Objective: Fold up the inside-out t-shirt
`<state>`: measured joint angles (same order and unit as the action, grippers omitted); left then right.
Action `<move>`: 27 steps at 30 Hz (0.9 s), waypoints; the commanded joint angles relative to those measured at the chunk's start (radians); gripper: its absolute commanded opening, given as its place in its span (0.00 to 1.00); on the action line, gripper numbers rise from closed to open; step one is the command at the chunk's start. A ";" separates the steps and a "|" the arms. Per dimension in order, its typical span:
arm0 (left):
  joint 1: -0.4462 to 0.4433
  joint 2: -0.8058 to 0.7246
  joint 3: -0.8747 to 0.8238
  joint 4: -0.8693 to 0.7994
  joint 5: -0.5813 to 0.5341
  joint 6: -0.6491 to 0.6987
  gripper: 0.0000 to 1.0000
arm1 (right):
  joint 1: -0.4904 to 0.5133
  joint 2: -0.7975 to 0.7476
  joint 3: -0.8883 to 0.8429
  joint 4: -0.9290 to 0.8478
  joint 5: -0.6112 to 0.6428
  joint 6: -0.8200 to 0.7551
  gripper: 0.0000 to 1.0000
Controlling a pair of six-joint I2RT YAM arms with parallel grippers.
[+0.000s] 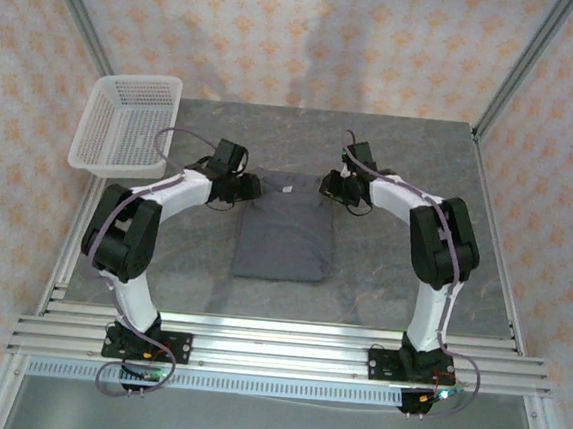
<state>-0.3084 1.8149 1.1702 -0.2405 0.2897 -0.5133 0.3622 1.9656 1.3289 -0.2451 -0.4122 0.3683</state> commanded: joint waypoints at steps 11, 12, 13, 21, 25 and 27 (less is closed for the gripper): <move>0.080 0.338 0.442 -0.213 -0.017 -0.097 0.42 | 0.005 0.137 0.211 -0.221 0.136 -0.014 0.33; 0.082 0.335 0.454 -0.222 -0.017 -0.089 0.42 | 0.004 0.135 0.220 -0.229 0.118 -0.024 0.34; 0.083 0.320 0.452 -0.222 -0.010 -0.080 0.44 | 0.006 0.124 0.222 -0.231 0.092 -0.033 0.36; 0.088 0.047 0.225 -0.136 -0.010 -0.027 0.57 | -0.024 -0.033 0.074 -0.104 0.113 -0.038 0.65; 0.099 0.023 0.152 -0.104 0.037 0.026 0.60 | -0.041 0.032 0.092 -0.103 0.031 -0.076 0.66; 0.099 0.037 0.142 -0.093 0.062 0.040 0.61 | -0.040 0.067 0.111 -0.100 -0.014 -0.096 0.65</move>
<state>-0.2195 1.8233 1.3506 -0.3622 0.3119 -0.5259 0.3218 1.9823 1.4223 -0.3641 -0.3641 0.3180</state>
